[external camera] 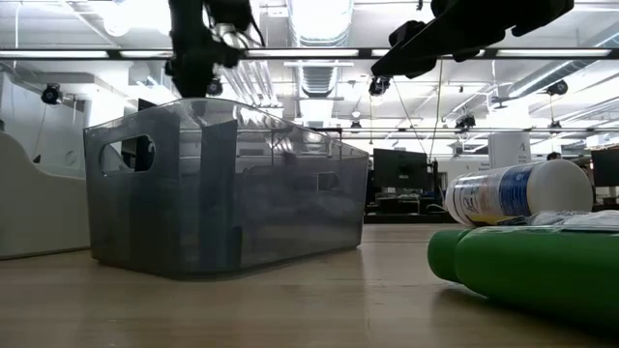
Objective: Pick & Place Travel size toiletries
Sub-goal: Put the middle blue razor into the gray bin
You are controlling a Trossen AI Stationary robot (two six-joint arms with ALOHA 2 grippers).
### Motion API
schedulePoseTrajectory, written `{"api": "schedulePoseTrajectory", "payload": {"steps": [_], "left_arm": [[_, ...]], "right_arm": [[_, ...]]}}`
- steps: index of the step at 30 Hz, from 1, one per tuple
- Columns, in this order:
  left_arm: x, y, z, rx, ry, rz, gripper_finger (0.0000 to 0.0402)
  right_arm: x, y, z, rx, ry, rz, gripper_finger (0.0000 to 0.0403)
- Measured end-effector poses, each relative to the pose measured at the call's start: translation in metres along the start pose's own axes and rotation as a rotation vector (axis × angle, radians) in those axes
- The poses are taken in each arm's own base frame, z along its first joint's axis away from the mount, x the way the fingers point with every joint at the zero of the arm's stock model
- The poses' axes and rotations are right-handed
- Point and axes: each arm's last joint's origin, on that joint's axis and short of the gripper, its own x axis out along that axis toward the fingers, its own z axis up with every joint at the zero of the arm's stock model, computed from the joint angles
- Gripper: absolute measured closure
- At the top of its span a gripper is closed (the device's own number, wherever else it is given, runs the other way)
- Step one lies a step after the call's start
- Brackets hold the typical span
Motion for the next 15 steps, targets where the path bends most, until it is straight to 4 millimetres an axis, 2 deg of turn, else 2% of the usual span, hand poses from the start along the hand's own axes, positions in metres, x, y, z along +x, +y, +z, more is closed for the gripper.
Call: {"api": "schedulePoseTrajectory", "payload": {"steps": [8, 15], "left_arm": [[-0.040, -0.001, -0.038, -0.009, -0.316, -0.060, 0.0266], [-0.046, -0.013, -0.072, 0.001, -0.589, -0.176, 0.0266]], "right_arm": [[0.000, 0.001, -0.003, 0.050, 0.029, 0.003, 0.0113], [0.000, 0.001, -0.005, 0.075, 0.053, 0.004, 0.0136]]}}
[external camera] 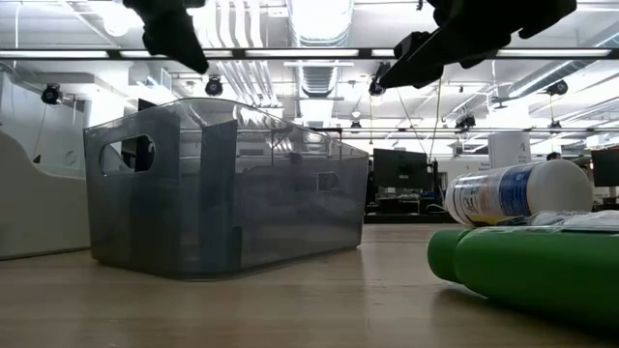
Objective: Pick & Place Travel size toiletries
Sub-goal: Put the middle blue razor into the gray bin
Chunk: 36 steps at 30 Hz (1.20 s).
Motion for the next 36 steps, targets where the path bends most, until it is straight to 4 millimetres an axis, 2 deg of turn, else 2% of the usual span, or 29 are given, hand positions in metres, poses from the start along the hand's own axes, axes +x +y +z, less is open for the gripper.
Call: {"api": "schedulePoseTrajectory", "payload": {"steps": [5, 14, 21, 28, 36], "left_arm": [[0.000, -0.012, -0.022, 0.006, -0.156, -0.128, 0.0266], [0.012, -0.039, -0.056, 0.038, -0.299, -0.314, 0.0266], [0.015, -0.066, -0.065, 0.108, -0.422, -0.445, 0.0266], [0.009, -0.094, -0.071, 0.171, -0.513, -0.581, 0.0271], [0.008, -0.124, -0.078, 0.235, -0.528, -0.589, 0.0276]], "right_arm": [[0.000, 0.000, -0.003, 0.001, 0.026, 0.001, 0.0158], [-0.004, 0.001, -0.027, 0.141, 0.279, -0.010, 0.0183], [-0.009, 0.001, -0.040, 0.205, 0.430, -0.040, 0.0187], [-0.009, -0.001, -0.057, 0.192, 0.489, -0.147, 0.0191], [-0.005, 0.000, -0.084, 0.222, 0.560, -0.162, 0.0197]]}}
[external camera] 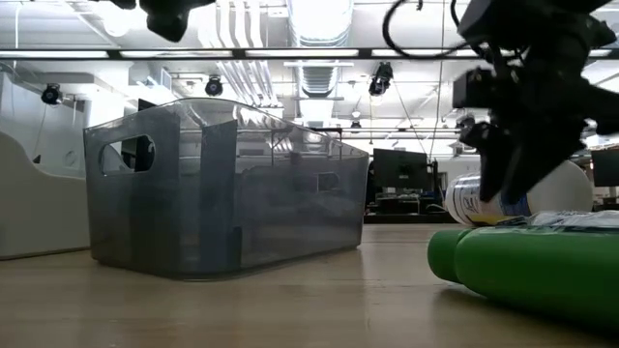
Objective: Pick & Place Travel size toiletries
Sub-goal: Put the middle blue razor into the gray bin
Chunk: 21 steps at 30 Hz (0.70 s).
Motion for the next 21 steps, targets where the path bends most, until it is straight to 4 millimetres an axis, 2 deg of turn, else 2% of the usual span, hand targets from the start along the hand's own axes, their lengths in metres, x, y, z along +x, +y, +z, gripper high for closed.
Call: {"api": "schedulePoseTrajectory", "payload": {"steps": [9, 13, 17, 21], "left_arm": [[0.022, -0.014, -0.010, 0.010, 0.045, 0.013, 0.0276], [0.026, -0.015, -0.013, 0.014, 0.059, 0.013, 0.0276], [0.027, -0.015, -0.014, 0.006, 0.060, 0.013, 0.0275], [0.027, -0.015, -0.014, -0.011, 0.060, 0.013, 0.0275]], "right_arm": [[0.025, 0.001, -0.010, -0.017, 0.124, -0.040, 0.0187], [0.031, 0.001, -0.010, -0.023, 0.156, -0.051, 0.0194], [0.033, 0.002, -0.010, -0.026, 0.161, -0.050, 0.0219], [0.031, 0.002, -0.010, -0.024, 0.155, -0.038, 0.0265]]}}
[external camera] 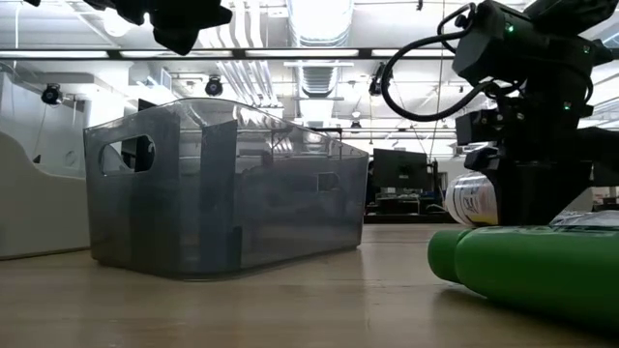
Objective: Pick & Place Travel size toiletries
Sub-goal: Put the middle blue razor into the gray bin
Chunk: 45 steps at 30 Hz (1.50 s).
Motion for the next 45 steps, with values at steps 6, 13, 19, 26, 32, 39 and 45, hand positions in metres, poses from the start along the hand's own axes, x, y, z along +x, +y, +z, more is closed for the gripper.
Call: {"api": "schedulePoseTrajectory", "payload": {"steps": [6, 13, 19, 26, 32, 39, 45], "left_arm": [[0.000, 0.000, -0.001, -0.021, 0.002, -0.004, 0.0275], [0.000, 0.000, -0.001, -0.021, 0.004, -0.004, 0.0275], [0.000, 0.000, -0.002, -0.020, 0.006, -0.003, 0.0275], [0.000, 0.000, -0.002, -0.019, 0.008, -0.003, 0.0275], [0.000, 0.000, -0.002, -0.019, 0.008, -0.003, 0.0275], [0.000, 0.000, -0.002, -0.018, 0.009, -0.003, 0.0275], [0.001, 0.001, -0.002, 0.005, 0.007, 0.010, 0.0275]], "right_arm": [[0.000, 0.001, 0.000, 0.003, 0.006, 0.044, 0.0356], [-0.002, 0.001, 0.000, 0.018, 0.005, 0.065, 0.0369], [-0.007, 0.001, 0.001, 0.004, -0.033, 0.079, 0.0372], [-0.021, 0.001, 0.009, -0.001, -0.163, 0.105, 0.0372], [-0.033, 0.002, 0.022, -0.030, -0.345, 0.131, 0.0372], [-0.048, 0.004, 0.039, -0.064, -0.579, 0.154, 0.0367], [-0.056, 0.005, 0.051, -0.065, -0.722, 0.167, 0.0365]]}}
